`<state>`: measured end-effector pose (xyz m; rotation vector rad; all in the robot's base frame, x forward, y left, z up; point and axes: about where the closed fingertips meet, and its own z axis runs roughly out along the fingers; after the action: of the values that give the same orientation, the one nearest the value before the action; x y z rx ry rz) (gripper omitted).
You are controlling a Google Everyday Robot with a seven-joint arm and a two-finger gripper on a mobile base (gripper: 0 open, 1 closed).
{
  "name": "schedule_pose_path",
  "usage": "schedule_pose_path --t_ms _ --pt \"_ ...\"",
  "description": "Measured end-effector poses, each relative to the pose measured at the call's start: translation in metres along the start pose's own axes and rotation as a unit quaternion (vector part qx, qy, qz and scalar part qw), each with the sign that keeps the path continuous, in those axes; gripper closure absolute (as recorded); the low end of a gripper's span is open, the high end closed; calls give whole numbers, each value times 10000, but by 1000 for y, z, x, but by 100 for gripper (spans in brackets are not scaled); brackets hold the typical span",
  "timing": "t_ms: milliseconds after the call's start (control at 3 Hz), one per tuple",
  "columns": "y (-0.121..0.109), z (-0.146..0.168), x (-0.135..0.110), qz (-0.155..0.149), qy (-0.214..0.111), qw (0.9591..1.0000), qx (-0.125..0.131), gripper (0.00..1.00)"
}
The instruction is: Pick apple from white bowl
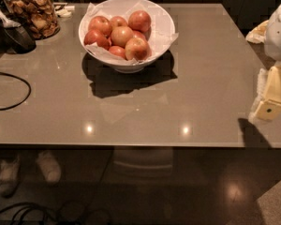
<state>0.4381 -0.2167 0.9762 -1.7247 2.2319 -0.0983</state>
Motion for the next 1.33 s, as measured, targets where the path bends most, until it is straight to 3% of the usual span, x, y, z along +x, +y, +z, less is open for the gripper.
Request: schedule_pose_path --t_ms 667,1000,1333 --pt "-12 1 -14 144 150 9997 -102 0" --pt "-43 13 -47 293 381 9985 -244 0" --pt "-48 14 -52 279 293 9991 -133 0"
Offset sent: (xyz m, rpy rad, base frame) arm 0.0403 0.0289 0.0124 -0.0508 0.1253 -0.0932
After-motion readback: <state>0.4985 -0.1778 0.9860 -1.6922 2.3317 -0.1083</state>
